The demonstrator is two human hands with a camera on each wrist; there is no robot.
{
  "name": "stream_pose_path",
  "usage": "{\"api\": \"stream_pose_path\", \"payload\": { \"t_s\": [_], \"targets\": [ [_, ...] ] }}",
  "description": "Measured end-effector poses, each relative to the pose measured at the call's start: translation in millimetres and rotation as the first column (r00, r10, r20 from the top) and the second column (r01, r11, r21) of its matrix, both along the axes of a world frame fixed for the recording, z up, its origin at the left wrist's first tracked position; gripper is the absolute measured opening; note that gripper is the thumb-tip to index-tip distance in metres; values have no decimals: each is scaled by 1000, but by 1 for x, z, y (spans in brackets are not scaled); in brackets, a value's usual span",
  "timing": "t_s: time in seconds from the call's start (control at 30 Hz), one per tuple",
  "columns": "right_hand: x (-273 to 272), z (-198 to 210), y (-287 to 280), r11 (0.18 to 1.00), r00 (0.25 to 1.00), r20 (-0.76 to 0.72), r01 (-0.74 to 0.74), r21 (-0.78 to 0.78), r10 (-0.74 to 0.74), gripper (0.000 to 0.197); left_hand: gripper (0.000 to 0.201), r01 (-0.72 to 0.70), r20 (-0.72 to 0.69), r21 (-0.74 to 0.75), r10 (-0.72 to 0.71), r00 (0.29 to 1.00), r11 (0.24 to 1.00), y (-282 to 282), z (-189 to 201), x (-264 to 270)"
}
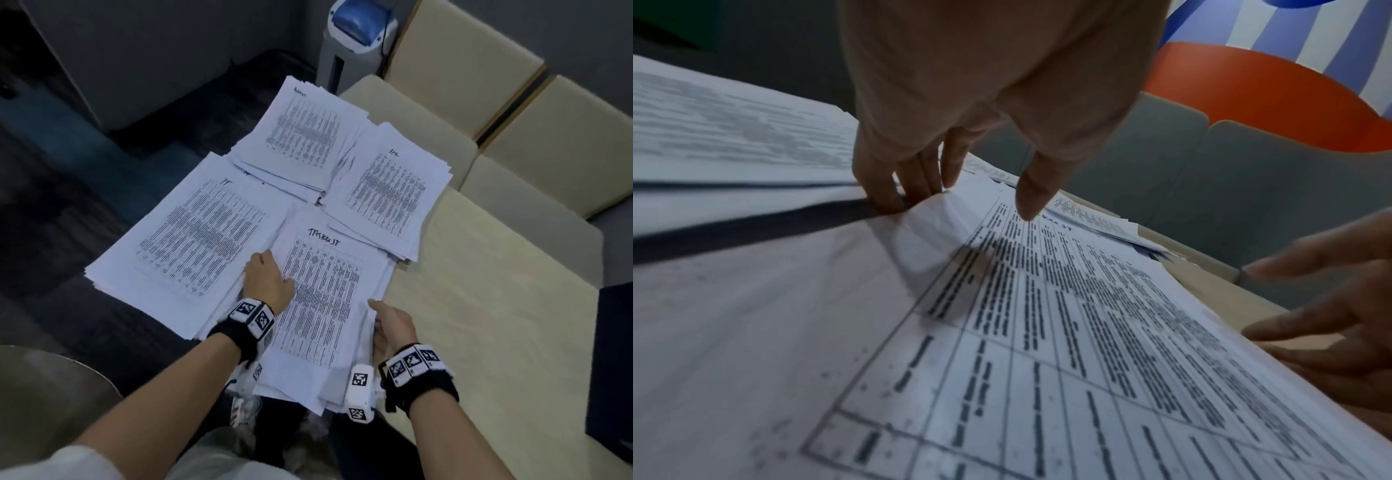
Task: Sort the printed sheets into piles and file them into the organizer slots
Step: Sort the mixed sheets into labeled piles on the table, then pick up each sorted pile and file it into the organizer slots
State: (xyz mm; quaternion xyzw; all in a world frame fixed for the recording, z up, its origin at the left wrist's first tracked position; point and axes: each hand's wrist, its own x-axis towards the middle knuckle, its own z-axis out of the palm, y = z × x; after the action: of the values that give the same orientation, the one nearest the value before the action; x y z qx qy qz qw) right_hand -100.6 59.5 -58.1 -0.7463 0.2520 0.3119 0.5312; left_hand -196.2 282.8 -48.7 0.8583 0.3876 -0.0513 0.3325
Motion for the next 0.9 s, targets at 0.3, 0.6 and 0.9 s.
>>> {"api": "stream_pose_path", "payload": {
  "t_s": [0.3, 0.6, 0.9],
  "targets": [
    [-25, 25, -3, 996, 996, 14, -85, 0, 85, 33, 63, 148, -14, -57, -149, 989, 987, -15, -12, -12],
    [-55, 29, -98, 997, 998, -2, -58, -53, 58, 37, 13, 289, -111, -169, -310, 944, 942, -55, 8, 9],
    [-31, 104, -236, 994, 930, 359, -46, -100, 79, 40, 47, 370, -47, -324, -406, 913, 870, -186, 16, 38]
  ]
}}
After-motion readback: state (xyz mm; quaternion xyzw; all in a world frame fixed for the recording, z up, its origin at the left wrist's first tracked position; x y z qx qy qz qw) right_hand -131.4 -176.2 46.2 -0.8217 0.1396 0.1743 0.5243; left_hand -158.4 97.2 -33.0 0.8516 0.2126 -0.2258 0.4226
